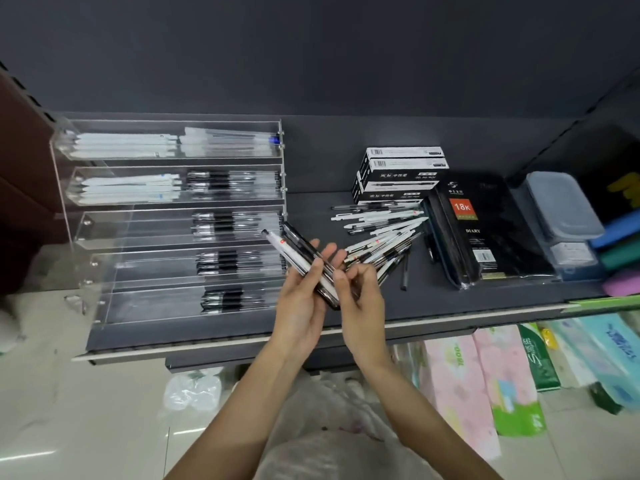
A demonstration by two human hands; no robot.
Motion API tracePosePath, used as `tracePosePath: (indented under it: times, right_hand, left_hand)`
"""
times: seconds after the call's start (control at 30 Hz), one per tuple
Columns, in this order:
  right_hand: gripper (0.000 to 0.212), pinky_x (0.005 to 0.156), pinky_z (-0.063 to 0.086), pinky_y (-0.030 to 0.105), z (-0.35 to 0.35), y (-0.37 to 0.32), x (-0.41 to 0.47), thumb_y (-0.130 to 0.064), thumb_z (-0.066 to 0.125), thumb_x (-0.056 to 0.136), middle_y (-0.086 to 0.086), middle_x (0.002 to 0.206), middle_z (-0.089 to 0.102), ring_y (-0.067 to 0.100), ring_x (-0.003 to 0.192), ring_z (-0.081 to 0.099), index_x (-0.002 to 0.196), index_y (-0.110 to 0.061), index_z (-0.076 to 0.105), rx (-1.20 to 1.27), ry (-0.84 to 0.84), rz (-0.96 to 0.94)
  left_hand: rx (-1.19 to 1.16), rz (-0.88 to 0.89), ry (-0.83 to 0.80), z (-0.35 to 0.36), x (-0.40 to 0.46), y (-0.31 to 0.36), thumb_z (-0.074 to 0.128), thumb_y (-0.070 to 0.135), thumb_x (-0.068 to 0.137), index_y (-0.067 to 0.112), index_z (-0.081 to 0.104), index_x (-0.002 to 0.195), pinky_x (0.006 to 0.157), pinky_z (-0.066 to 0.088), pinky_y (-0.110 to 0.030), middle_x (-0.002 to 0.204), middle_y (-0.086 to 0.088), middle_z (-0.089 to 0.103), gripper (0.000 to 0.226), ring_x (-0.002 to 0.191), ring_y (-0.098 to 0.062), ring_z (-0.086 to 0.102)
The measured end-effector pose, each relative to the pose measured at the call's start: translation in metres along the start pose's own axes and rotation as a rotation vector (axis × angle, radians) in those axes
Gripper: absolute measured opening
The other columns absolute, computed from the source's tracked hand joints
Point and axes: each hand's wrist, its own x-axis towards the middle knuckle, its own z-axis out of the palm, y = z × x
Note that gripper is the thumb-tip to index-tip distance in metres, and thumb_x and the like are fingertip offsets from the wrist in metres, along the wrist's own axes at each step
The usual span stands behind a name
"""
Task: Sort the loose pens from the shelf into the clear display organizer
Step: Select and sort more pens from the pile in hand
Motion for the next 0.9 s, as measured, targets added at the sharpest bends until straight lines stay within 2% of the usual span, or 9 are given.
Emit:
tracePosePath:
  times: [0.1, 0.2, 0.27, 0.37, 0.53, 0.67, 0.8, 0.9]
  right_hand:
    - [0.017, 0.061, 0.044, 0.022, -0.004, 0.001, -0.003, -0.02, 0.064, 0.089, -0.006, 0.072, 0.055, 0.005, 0.063, 0.051, 0.084, -0.019, 0.048, 0.02, -0.064, 0.081]
    - [0.02, 0.058, 0.051, 0.026, -0.007, 0.0, -0.011, -0.014, 0.068, 0.085, 0.003, 0.082, 0.063, 0.012, 0.069, 0.061, 0.095, -0.009, 0.052, 0.229, -0.113, 0.269]
    - [0.019, 0.059, 0.054, 0.024, -0.01, -0.002, -0.015, -0.006, 0.068, 0.084, 0.008, 0.087, 0.067, 0.015, 0.073, 0.066, 0.098, -0.003, 0.055, 0.332, -0.089, 0.343]
    - [0.023, 0.062, 0.054, 0.023, -0.01, -0.005, -0.019, -0.001, 0.069, 0.081, 0.011, 0.09, 0.069, 0.016, 0.076, 0.069, 0.099, -0.005, 0.056, 0.397, -0.043, 0.402]
    - [0.031, 0.064, 0.055, 0.023, -0.017, -0.008, -0.022, 0.001, 0.071, 0.079, 0.014, 0.084, 0.07, 0.015, 0.074, 0.068, 0.102, -0.006, 0.052, 0.407, -0.004, 0.426]
    - [0.033, 0.07, 0.056, 0.024, -0.033, -0.008, -0.021, -0.002, 0.07, 0.08, 0.008, 0.075, 0.07, 0.014, 0.069, 0.067, 0.107, -0.001, 0.051, 0.425, 0.056, 0.46]
    - [0.024, 0.065, 0.055, 0.023, -0.03, -0.012, -0.023, -0.006, 0.069, 0.081, 0.003, 0.076, 0.071, 0.018, 0.072, 0.069, 0.104, -0.004, 0.06, 0.494, -0.032, 0.49]
    - [0.011, 0.065, 0.055, 0.021, -0.027, -0.01, -0.024, -0.004, 0.067, 0.082, 0.008, 0.077, 0.071, 0.02, 0.069, 0.069, 0.094, -0.002, 0.066, 0.51, -0.021, 0.475]
  left_hand:
    - [0.036, 0.017, 0.046, -0.002, -0.003, 0.0, 0.044, 0.003, 0.097, 0.007, 0.058, 0.111, 0.08, 0.057, -0.026, 0.104, -0.012, 0.066, 0.02, 0.095, -0.014, 0.069]
    - [0.059, 0.064, 0.046, -0.005, -0.006, 0.002, 0.044, 0.004, 0.097, 0.011, 0.06, 0.106, 0.084, 0.056, -0.025, 0.1, -0.008, 0.07, 0.019, 0.098, -0.014, 0.068]
    - [0.076, 0.103, 0.033, -0.006, -0.009, 0.0, 0.043, 0.004, 0.097, 0.011, 0.059, 0.106, 0.091, 0.053, -0.026, 0.096, -0.004, 0.07, 0.02, 0.101, -0.014, 0.068]
    - [0.034, 0.148, 0.025, -0.007, -0.012, -0.003, 0.041, 0.002, 0.097, 0.009, 0.058, 0.109, 0.089, 0.053, -0.023, 0.096, -0.001, 0.071, 0.022, 0.103, -0.015, 0.067]
    - [-0.029, 0.174, 0.032, -0.004, -0.013, -0.004, 0.039, 0.002, 0.098, 0.006, 0.056, 0.116, 0.093, 0.051, -0.026, 0.104, -0.002, 0.072, 0.025, 0.103, -0.015, 0.067]
    - [-0.116, 0.248, 0.056, -0.006, -0.007, 0.005, 0.037, 0.0, 0.098, -0.001, 0.049, 0.125, 0.093, 0.052, -0.03, 0.106, -0.002, 0.072, 0.029, 0.102, -0.015, 0.067]
    - [-0.117, 0.242, 0.055, -0.002, -0.006, 0.001, 0.037, 0.0, 0.099, -0.002, 0.047, 0.126, 0.092, 0.052, -0.03, 0.104, -0.002, 0.072, 0.03, 0.102, -0.015, 0.067]
    - [-0.1, 0.217, 0.04, 0.0, -0.009, -0.005, 0.038, 0.0, 0.098, 0.0, 0.048, 0.124, 0.09, 0.054, -0.03, 0.104, -0.003, 0.072, 0.028, 0.102, -0.016, 0.067]
